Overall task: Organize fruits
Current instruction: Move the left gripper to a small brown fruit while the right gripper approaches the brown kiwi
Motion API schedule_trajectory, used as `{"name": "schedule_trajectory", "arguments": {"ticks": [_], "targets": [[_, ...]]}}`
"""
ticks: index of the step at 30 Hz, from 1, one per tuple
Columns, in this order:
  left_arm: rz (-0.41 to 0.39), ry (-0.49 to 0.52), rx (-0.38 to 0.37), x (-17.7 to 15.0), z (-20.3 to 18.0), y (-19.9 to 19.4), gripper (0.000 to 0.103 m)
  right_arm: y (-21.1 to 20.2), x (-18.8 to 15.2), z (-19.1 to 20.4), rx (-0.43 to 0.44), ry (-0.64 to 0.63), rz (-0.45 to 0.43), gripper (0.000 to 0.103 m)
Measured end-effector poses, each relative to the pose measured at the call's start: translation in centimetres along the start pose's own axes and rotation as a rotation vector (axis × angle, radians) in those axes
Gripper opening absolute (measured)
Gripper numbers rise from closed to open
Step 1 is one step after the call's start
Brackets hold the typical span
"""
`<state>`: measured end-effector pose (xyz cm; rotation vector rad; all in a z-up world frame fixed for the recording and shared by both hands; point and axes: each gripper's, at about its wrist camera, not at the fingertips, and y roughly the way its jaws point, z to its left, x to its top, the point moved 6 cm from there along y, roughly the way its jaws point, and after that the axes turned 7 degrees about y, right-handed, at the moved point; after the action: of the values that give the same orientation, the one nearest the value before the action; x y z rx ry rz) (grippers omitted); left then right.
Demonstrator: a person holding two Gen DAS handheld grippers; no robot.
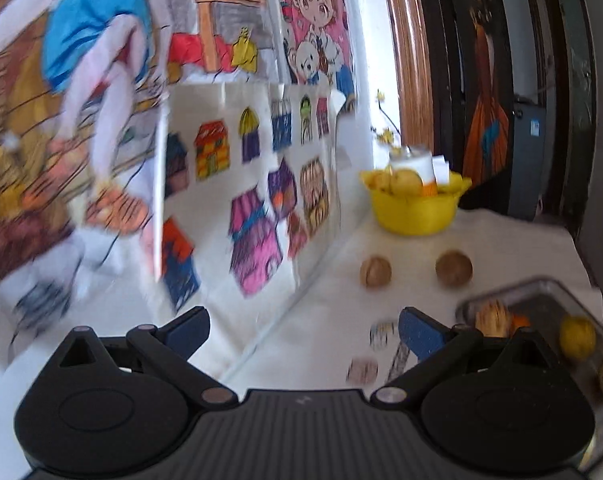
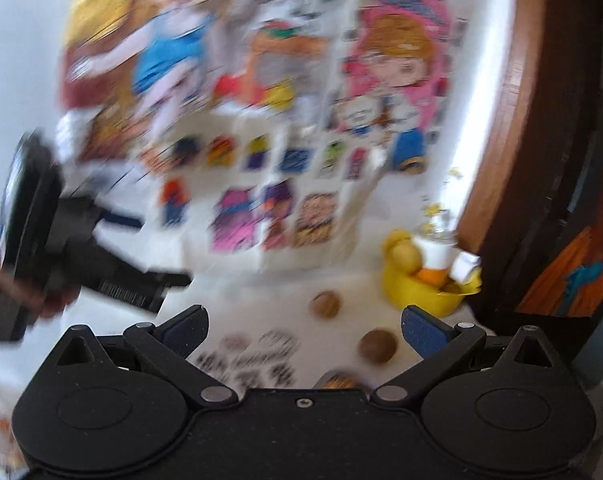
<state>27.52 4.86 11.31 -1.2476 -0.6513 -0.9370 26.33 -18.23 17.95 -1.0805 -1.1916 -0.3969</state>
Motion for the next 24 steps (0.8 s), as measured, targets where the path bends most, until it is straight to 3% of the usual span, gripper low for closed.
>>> {"name": "schedule_trajectory", "arguments": {"ticks": [4, 9, 18, 24], "targets": [[0.008, 0.018, 0.001, 1.2, -0.6, 3.7, 0.103, 3.2, 1.3, -4.3, -0.024, 0.142, -0.008, 0.102], [0.037, 0.05, 0.003, 1.5, -1.9, 9.5, 0.103, 8.7, -0.5, -7.5, -0.091, 0.138, 0.028, 0.102], [0.072, 0.057, -0.039, 0.9, -3.7, 18.9, 0.103, 18.2, -4.7, -13.0, -0.02, 0.264, 0.144, 0.102], [0.066, 0.013, -0.092, 0.8, -4.3, 24.2, 0.103, 23.0, -6.9, -14.2, 0.003, 0.182, 0.193, 0.102]]}}
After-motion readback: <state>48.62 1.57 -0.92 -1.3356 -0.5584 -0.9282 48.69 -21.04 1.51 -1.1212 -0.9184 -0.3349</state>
